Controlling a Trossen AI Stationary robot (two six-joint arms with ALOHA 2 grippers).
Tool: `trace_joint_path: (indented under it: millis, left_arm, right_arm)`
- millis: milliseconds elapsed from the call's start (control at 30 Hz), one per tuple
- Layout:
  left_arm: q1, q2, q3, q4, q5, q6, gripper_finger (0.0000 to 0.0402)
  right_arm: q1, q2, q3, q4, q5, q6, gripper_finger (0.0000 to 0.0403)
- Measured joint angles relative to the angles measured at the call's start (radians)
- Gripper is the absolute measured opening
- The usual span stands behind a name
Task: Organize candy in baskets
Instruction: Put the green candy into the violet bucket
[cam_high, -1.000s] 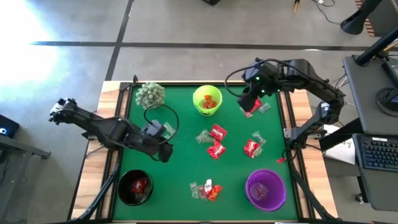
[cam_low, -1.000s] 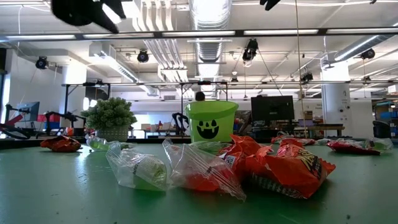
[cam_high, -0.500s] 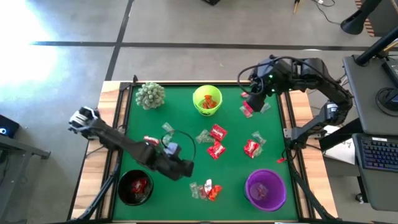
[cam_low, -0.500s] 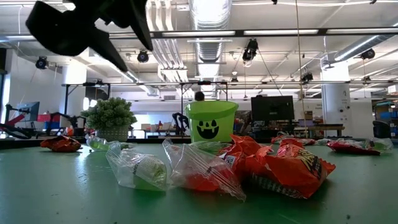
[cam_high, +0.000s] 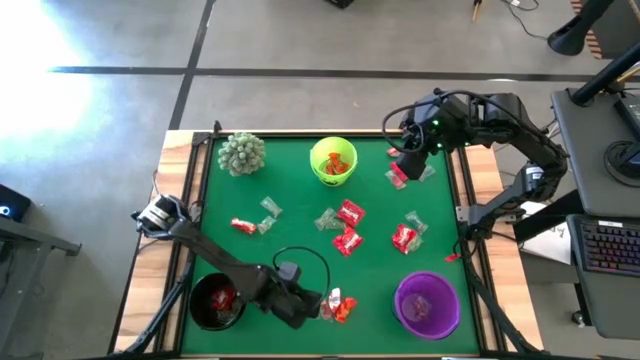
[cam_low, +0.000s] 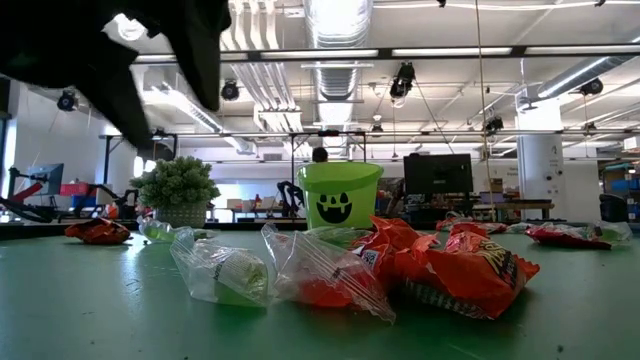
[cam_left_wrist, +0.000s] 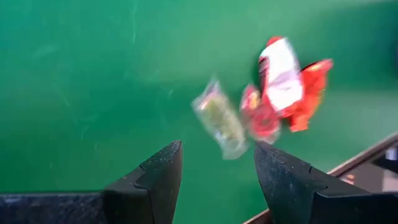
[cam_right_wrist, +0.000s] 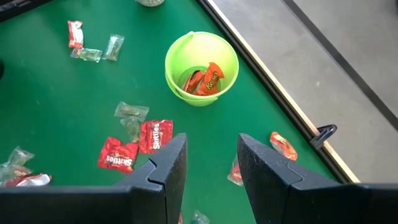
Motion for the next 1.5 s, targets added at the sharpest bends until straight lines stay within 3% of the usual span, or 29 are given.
trace_joint_path:
  millis: [333,567,800,1000,1333,1500]
  left_arm:
    - [0.007,0.110,0.033,0.038,0.031,-0.030,0.0182]
    - [0.040,0.154,0.033,0.144,0.033,-0.008,0.0182]
    - [0.053,0.172,0.006,0.144,0.045,-0.003,0.0174]
    - [0.052,0.170,-0.009,0.142,0.050,-0.001,0.0144]
    - [0.048,0.169,-0.005,0.127,0.053,0.047,0.0052]
    - [0.048,0.167,0.001,0.133,0.056,0.076,0.0039]
  right_arm:
    - [0.000,0.000,0.000,0.000,-0.005,0.016,0.0134]
    - [0.000,0.000,0.000,0.000,-0.005,0.016,0.0134]
    - [0.000,-0.001,0.000,0.000,-0.035,0.015,0.0134]
    - [0.000,-0.003,0.000,0.000,-0.079,0.014,0.0134]
    - [0.000,-0.003,0.000,0.000,-0.079,0.002,0.0134]
    - [0.000,-0.003,0.000,0.000,-0.077,0.002,0.0134]
